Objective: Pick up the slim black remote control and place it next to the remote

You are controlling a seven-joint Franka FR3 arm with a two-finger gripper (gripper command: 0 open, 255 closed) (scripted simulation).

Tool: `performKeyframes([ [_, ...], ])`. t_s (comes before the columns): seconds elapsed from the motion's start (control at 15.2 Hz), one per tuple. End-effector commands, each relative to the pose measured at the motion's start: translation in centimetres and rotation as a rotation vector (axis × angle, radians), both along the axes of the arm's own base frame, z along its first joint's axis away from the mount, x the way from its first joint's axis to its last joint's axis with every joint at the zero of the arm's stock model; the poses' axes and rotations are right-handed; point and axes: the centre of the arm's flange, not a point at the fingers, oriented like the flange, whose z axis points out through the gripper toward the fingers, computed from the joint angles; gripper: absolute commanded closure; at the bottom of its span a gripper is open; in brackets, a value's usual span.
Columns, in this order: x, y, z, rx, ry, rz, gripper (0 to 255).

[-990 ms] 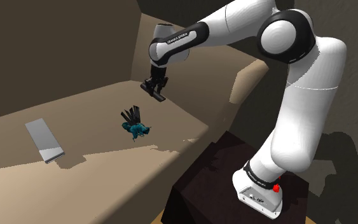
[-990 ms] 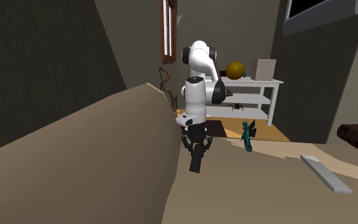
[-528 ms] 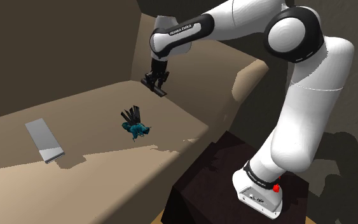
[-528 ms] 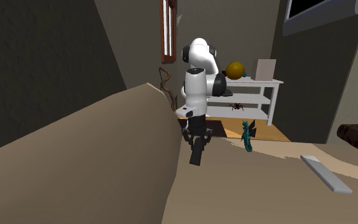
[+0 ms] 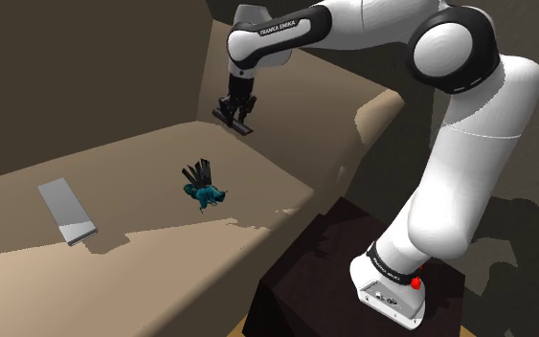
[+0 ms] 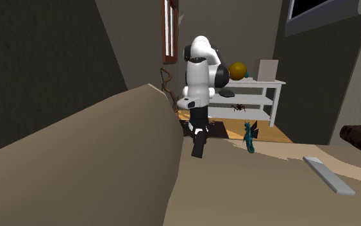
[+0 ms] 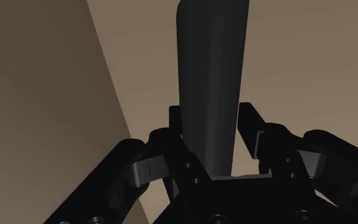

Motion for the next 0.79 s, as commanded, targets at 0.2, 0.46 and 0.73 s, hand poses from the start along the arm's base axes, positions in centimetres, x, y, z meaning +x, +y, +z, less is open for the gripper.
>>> performKeyframes([
  [0.2,1.7,5.0,0.8,0.000,0.000,0.000,255],
  [0.46,3.4,10.0,1.0,0.000,0.000,0.000,255],
  [0.73,5.1,15.0,1.2,0.000,0.000,0.000,255],
])
